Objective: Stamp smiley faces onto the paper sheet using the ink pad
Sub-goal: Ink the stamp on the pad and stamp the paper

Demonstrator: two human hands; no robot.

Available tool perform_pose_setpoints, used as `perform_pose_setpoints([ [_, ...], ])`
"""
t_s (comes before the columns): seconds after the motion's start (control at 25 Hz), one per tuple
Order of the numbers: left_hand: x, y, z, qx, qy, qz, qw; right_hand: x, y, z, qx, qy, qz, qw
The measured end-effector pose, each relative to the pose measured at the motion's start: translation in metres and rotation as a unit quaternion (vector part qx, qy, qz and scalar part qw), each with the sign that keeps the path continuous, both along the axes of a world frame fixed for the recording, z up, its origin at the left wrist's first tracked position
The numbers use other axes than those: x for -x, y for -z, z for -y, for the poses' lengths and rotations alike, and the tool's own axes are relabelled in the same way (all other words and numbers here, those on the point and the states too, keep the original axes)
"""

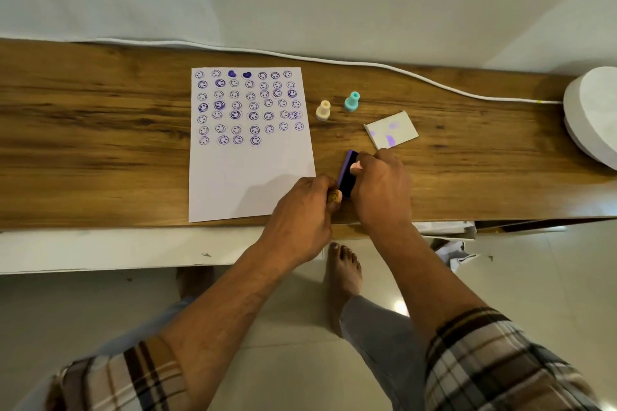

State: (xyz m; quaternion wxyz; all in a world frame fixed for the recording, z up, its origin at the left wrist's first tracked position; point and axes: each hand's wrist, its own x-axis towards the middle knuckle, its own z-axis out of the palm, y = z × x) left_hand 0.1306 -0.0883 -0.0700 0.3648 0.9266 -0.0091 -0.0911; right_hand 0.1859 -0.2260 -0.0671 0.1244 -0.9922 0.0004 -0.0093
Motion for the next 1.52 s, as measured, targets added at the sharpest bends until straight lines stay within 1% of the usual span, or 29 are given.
perform_pose_setpoints([
  [0.08, -0.001, -0.006, -0.012, -0.006, 0.002, 0.013, 1.000, 0.002, -0.002, 0.001, -0.032, 0.008, 0.008, 0.999],
  [0.2, -0.006, -0.013, -0.046, -0.034, -0.062, 0.047, 0.996, 0.004, -0.005, -0.019, -0.139, 0.006, 0.055, 0.989],
  [0.24, -0.007, -0.015, -0.059, -0.048, -0.083, 0.058, 0.994, 0.000, -0.007, -0.032, -0.174, -0.011, 0.077, 0.982],
  [0.32, -0.009, -0.017, -0.081, -0.069, -0.117, 0.072, 0.988, -0.013, -0.012, -0.062, -0.195, -0.061, 0.115, 0.972],
  [0.44, -0.010, -0.014, -0.100, -0.072, -0.147, 0.070, 0.984, -0.037, -0.013, -0.097, -0.172, -0.120, 0.120, 0.970],
  [0.56, -0.011, -0.006, -0.105, -0.079, -0.132, 0.046, 0.987, -0.043, 0.000, -0.108, -0.121, -0.166, 0.090, 0.974],
  [0.68, -0.013, -0.003, -0.108, -0.090, -0.127, 0.044, 0.987, -0.043, 0.010, -0.108, -0.085, -0.188, 0.088, 0.975],
  [1.08, -0.015, 0.001, -0.107, -0.093, -0.134, 0.043, 0.986, -0.046, 0.005, -0.115, -0.027, -0.224, 0.086, 0.970],
  [1.24, -0.015, 0.001, -0.107, -0.090, -0.131, 0.046, 0.986, -0.046, 0.008, -0.114, -0.007, -0.224, 0.068, 0.972],
  [1.4, -0.015, 0.001, -0.106, -0.092, -0.131, 0.045, 0.986, -0.046, 0.008, -0.113, -0.009, -0.220, 0.054, 0.974],
  [1.52, -0.016, 0.000, -0.104, -0.096, -0.132, 0.039, 0.986, -0.051, 0.002, -0.113, 0.019, -0.241, 0.031, 0.970],
])
